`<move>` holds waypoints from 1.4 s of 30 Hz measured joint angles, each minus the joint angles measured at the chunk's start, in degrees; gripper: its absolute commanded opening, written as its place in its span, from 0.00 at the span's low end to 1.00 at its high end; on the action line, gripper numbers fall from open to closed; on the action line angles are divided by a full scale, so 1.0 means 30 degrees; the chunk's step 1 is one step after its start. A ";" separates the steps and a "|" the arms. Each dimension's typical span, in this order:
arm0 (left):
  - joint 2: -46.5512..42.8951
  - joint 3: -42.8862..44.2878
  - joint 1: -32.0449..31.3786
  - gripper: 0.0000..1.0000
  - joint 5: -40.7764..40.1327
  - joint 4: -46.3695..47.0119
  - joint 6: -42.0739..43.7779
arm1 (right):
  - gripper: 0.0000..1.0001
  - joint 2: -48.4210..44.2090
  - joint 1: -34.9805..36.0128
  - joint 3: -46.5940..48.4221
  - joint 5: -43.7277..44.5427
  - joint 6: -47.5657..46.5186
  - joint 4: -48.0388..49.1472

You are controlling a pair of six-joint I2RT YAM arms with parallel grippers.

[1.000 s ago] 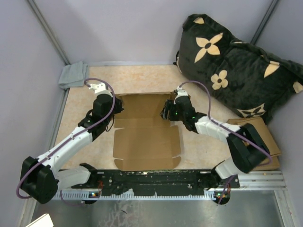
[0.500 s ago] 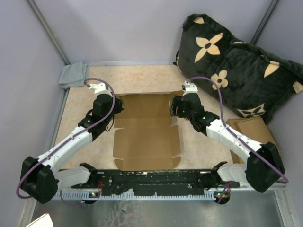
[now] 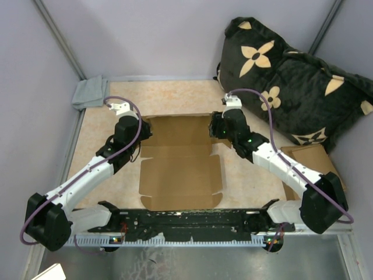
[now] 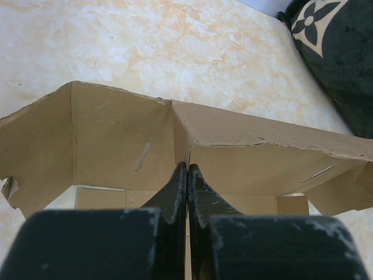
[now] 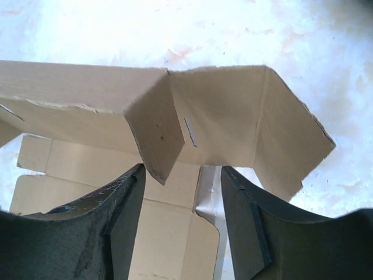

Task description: Fold the paper box

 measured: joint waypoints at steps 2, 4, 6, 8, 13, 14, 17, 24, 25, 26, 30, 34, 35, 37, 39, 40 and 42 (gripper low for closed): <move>0.0000 0.0000 0.0000 0.00 0.0007 0.0000 0.0000 | 0.51 0.0095 0.0007 0.0153 -0.0058 -0.0066 0.0204; 0.0000 0.0000 0.0000 0.00 0.0007 0.0000 0.0000 | 0.47 0.0335 0.0007 0.0452 -0.0131 -0.0138 0.0299; 0.0000 0.0000 0.0000 0.00 0.0022 0.0000 0.0007 | 0.42 0.0801 0.0000 0.0831 -0.0233 -0.0175 0.0452; 0.0000 0.0000 0.0000 0.00 0.0029 0.0007 0.0007 | 0.32 0.1224 0.0007 0.1042 -0.0306 -0.0226 0.0568; 0.0000 0.0000 0.0000 0.00 0.0124 0.0007 0.0015 | 0.10 0.2113 0.0007 0.1253 -0.0321 -0.0168 0.0714; 0.0000 0.0000 0.0000 0.00 0.0168 0.0007 0.0015 | 0.08 0.2193 0.0007 0.1253 -0.0306 -0.0117 0.0758; -0.0022 -0.0087 -0.0022 0.12 0.0284 0.0029 0.0073 | 0.04 0.2244 0.0022 0.1253 -0.0226 -0.0015 0.0794; -0.0780 -0.0401 -0.0015 0.32 -0.0073 -0.0816 -0.0095 | 0.02 0.2237 0.0022 0.1253 0.0364 0.0087 0.0765; -0.1137 -0.0539 -0.0015 0.32 -0.0175 -0.1035 -0.0277 | 0.02 0.2208 0.0022 0.1246 0.0415 0.0087 0.0758; -0.1472 -0.0685 -0.0022 0.33 -0.0226 -0.1188 -0.0444 | 0.02 0.2164 0.0022 0.1246 0.0430 0.0095 0.0750; -0.3570 -0.1960 -0.0029 0.40 -0.0219 -0.1494 -0.1122 | 0.02 0.1734 0.0175 0.1202 0.0408 0.0087 0.0758; -0.5275 -0.3373 -0.0051 0.42 -0.0583 -0.1989 -0.1865 | 0.02 0.1399 0.0219 0.1202 0.0699 0.0087 0.0692; -0.5581 -0.3745 -0.0036 0.43 -0.0750 -0.2215 -0.2025 | 0.02 0.1348 0.0204 0.1195 0.0889 0.0095 0.0634; -0.5960 -0.4393 0.0000 0.45 -0.0976 -0.2856 -0.2412 | 0.02 0.1304 0.0160 0.1195 0.1268 0.0109 0.0539; -0.6186 -0.4772 0.0000 0.46 -0.1027 -0.3381 -0.2739 | 0.02 0.1290 0.0124 0.1202 0.1574 0.0226 0.0372; -0.6353 -0.4954 0.0000 0.46 -0.1013 -0.3716 -0.2951 | 0.02 0.1290 0.0124 0.1195 0.1719 0.0255 0.0262; -0.6710 -0.5136 0.0000 0.47 -0.0998 -0.4065 -0.3162 | 0.02 0.1290 0.0124 0.1195 0.1967 0.0386 0.0153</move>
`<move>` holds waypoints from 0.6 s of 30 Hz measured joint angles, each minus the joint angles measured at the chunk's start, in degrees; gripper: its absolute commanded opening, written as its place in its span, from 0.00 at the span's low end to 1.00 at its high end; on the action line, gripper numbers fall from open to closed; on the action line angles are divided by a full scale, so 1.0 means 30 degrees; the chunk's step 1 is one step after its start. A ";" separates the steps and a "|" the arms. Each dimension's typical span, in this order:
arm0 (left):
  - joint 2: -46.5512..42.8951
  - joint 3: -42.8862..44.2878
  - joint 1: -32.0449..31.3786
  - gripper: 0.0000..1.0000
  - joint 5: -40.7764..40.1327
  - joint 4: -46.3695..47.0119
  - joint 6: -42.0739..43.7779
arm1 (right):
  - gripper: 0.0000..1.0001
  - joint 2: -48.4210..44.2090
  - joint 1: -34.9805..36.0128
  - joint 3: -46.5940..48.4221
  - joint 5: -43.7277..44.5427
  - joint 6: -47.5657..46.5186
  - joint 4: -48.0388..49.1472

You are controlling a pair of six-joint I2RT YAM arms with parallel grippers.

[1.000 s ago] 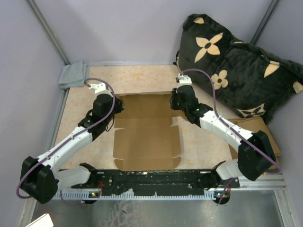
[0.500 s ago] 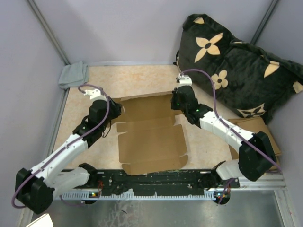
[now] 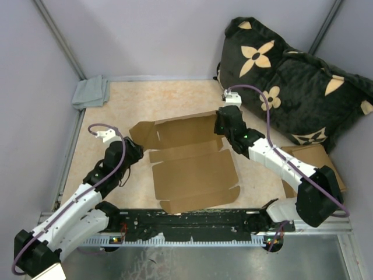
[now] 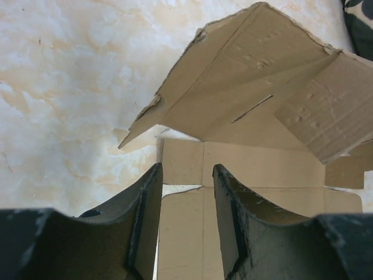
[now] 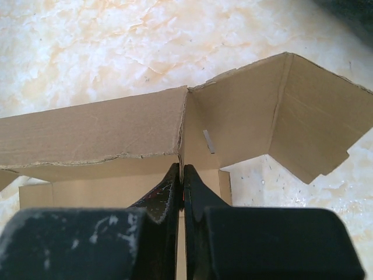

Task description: Fold the paper box

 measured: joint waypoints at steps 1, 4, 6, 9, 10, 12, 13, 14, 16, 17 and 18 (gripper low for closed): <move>-0.0197 -0.0073 0.0000 0.47 0.0044 -0.0066 -0.0066 | 0.02 -0.0007 0.0000 0.0007 0.0087 0.0066 -0.0036; -0.0561 -0.0437 0.0000 0.47 0.0262 0.0357 -0.0146 | 0.02 -0.0007 0.0000 0.0007 0.0168 0.0291 -0.0073; -0.0386 -0.0765 0.0000 0.46 0.0539 0.0758 -0.0168 | 0.02 -0.0007 0.0000 0.0000 0.0153 0.0437 -0.0073; 0.0831 -0.1005 0.0000 0.45 0.0984 0.1137 -0.0211 | 0.02 -0.0007 0.0000 -0.0015 0.0146 0.0670 -0.0066; 0.1479 -0.1005 0.0000 0.45 0.1137 0.1217 -0.0211 | 0.02 -0.0022 0.0000 -0.0073 0.0138 0.0714 -0.0044; 0.2841 -0.0954 0.0000 0.46 0.1370 0.1195 -0.0299 | 0.02 -0.0066 0.0000 -0.0204 0.0138 0.0809 -0.0058; 0.3453 -0.0896 0.0000 0.46 0.1443 0.1100 -0.0357 | 0.03 -0.0066 0.0000 -0.0284 0.0138 0.0845 -0.0044; 0.4233 -0.0758 0.0000 0.46 0.1508 0.0889 -0.0444 | 0.03 -0.0080 0.0000 -0.0379 0.0138 0.0860 -0.0015; 0.5158 -0.0561 0.0000 0.47 0.1625 0.0729 -0.0576 | 0.03 -0.0146 0.0000 -0.0415 0.0131 0.0867 -0.0036; 0.5442 -0.0503 0.0000 0.47 0.1683 0.0736 -0.0627 | 0.03 -0.0211 0.0000 -0.0415 0.0117 0.0867 -0.0029; 0.5668 -0.0459 0.0000 0.47 0.1756 0.0750 -0.0663 | 0.03 -0.0277 0.0000 -0.0423 0.0080 0.0867 -0.0051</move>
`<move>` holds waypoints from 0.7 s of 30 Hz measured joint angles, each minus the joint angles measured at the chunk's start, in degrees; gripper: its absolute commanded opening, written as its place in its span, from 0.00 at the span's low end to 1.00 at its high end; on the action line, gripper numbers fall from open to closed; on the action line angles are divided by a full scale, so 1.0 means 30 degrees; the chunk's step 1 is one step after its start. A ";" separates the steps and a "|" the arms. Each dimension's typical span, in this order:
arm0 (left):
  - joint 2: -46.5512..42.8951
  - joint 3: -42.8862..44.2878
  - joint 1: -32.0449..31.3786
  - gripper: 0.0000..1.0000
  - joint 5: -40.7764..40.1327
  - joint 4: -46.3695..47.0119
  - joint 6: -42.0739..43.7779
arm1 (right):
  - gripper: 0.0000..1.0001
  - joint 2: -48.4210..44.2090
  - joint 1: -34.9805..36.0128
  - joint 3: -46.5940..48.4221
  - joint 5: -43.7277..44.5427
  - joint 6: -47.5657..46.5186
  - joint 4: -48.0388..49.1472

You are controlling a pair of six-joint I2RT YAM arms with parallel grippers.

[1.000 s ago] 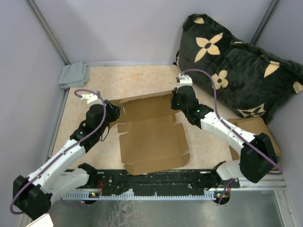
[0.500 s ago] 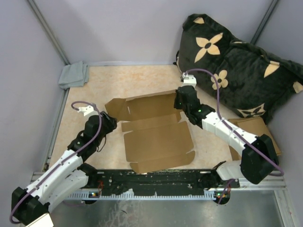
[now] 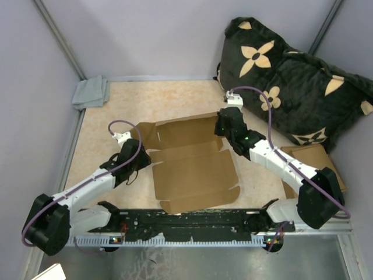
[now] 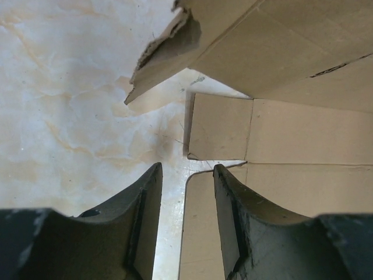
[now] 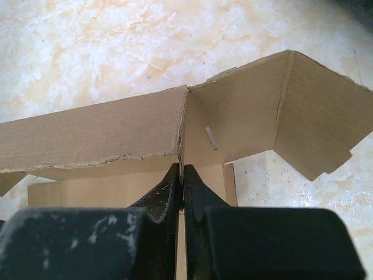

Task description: Fold the paper box

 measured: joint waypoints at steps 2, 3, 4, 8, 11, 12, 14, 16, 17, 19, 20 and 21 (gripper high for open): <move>0.0284 0.0087 0.0000 0.48 0.0095 0.0073 -0.0058 | 0.03 -0.0087 0.0000 0.0000 -0.0022 0.0015 0.0000; 0.0430 0.0102 0.0000 0.48 0.0131 0.0226 -0.0102 | 0.03 -0.0138 0.0000 -0.0022 -0.0058 0.0022 0.0007; 0.0576 0.0117 0.0000 0.48 0.0175 0.0379 -0.0124 | 0.03 -0.0168 0.0000 -0.0066 -0.0087 0.0036 0.0029; 0.1209 0.0117 0.0000 0.48 0.0430 0.1100 -0.0248 | 0.03 -0.0189 0.0000 -0.0197 -0.0182 0.0146 0.0022; 0.1807 0.0117 0.0000 0.49 0.0546 0.1596 -0.0372 | 0.03 -0.0204 -0.0007 -0.0211 -0.0262 0.0168 0.0029; 0.2062 0.0117 0.0000 0.49 0.0561 0.1734 -0.0401 | 0.03 -0.0204 -0.0007 -0.0211 -0.0306 0.0182 0.0029; 0.2484 0.0117 0.0000 0.49 0.0583 0.1945 -0.0415 | 0.03 -0.0211 -0.0029 -0.0211 -0.0379 0.0197 0.0029; 0.2805 0.0117 0.0000 0.49 0.0583 0.2193 -0.0408 | 0.03 -0.0211 -0.0029 -0.0211 -0.0452 0.0204 0.0029; 0.2900 0.0117 0.0000 0.49 0.0583 0.2295 -0.0393 | 0.03 -0.0211 -0.0029 -0.0211 -0.0481 0.0204 0.0029; 0.3053 0.0117 0.0000 0.48 0.0576 0.2616 -0.0386 | 0.03 -0.0211 -0.0029 -0.0211 -0.0510 0.0204 0.0029; 0.3111 0.0117 0.0000 0.48 0.0576 0.2747 -0.0379 | 0.03 -0.0211 -0.0029 -0.0211 -0.0517 0.0204 0.0029; 0.3184 0.0117 0.0000 0.47 0.0576 0.2914 -0.0379 | 0.03 -0.0211 -0.0029 -0.0211 -0.0554 0.0204 0.0029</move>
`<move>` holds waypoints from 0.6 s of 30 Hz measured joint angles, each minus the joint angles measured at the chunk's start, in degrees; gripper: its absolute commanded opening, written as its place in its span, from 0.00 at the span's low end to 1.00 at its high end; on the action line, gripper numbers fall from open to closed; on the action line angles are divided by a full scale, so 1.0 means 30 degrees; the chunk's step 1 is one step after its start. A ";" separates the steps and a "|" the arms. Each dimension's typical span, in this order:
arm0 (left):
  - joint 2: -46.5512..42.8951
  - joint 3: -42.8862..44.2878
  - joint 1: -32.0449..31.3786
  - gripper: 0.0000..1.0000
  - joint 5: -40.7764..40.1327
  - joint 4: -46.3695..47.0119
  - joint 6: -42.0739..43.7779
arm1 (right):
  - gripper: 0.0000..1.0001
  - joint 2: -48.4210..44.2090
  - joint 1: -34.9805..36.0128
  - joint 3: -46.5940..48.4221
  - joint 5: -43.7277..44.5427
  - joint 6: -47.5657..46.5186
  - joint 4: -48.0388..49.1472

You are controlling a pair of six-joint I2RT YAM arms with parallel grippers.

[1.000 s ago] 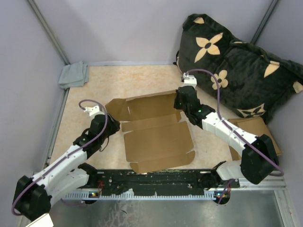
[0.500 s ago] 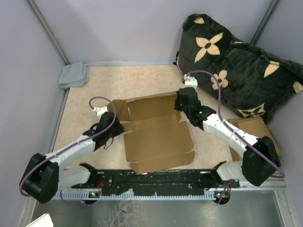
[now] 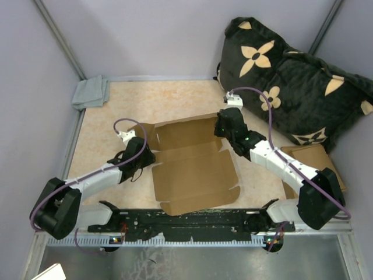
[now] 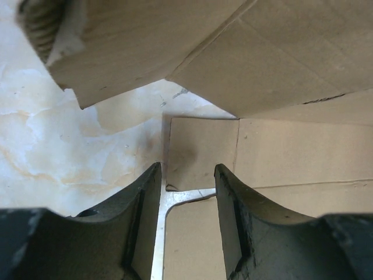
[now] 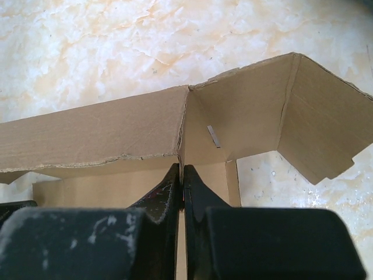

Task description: Fold the paper box

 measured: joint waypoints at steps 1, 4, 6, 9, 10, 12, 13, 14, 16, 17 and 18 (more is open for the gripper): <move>0.0051 -0.0007 0.0000 0.47 0.0000 0.0131 0.0015 | 0.03 0.0000 0.0000 -0.0007 -0.0029 -0.0007 0.0000; 0.0175 -0.0058 0.0000 0.46 0.0007 0.0583 0.0087 | 0.03 -0.0022 0.0000 -0.0044 -0.0124 0.0000 0.0029; 0.0291 -0.0117 0.0000 0.46 0.0000 0.0889 0.0204 | 0.04 -0.0066 0.0000 -0.0131 -0.0204 0.0000 0.0080; 0.0510 -0.0248 0.0000 0.45 -0.0029 0.1144 0.0357 | 0.04 -0.0073 0.0000 -0.0131 -0.0299 -0.0007 0.0124; 0.0590 -0.0284 0.0000 0.45 -0.0066 0.1151 0.0393 | 0.04 -0.0073 0.0000 -0.0131 -0.0321 -0.0007 0.0124; 0.0743 -0.0313 0.0000 0.45 -0.0146 0.1144 0.0495 | 0.04 -0.0073 0.0000 -0.0131 -0.0357 -0.0007 0.0131; 0.0801 -0.0313 0.0000 0.45 -0.0219 0.1137 0.0568 | 0.04 -0.0073 0.0000 -0.0131 -0.0372 -0.0007 0.0124; 0.0845 -0.0313 0.0000 0.45 -0.0262 0.1137 0.0641 | 0.04 -0.0073 0.0000 -0.0131 -0.0372 -0.0007 0.0124; 0.0918 -0.0313 0.0000 0.44 -0.0284 0.1144 0.0758 | 0.04 -0.0073 0.0000 -0.0131 -0.0386 -0.0007 0.0124; 0.0947 -0.0313 0.0000 0.43 -0.0284 0.1151 0.0794 | 0.04 -0.0073 0.0000 -0.0131 -0.0386 -0.0007 0.0124; 0.0962 -0.0313 0.0000 0.42 -0.0270 0.1158 0.0838 | 0.04 -0.0073 0.0000 -0.0131 -0.0393 -0.0007 0.0124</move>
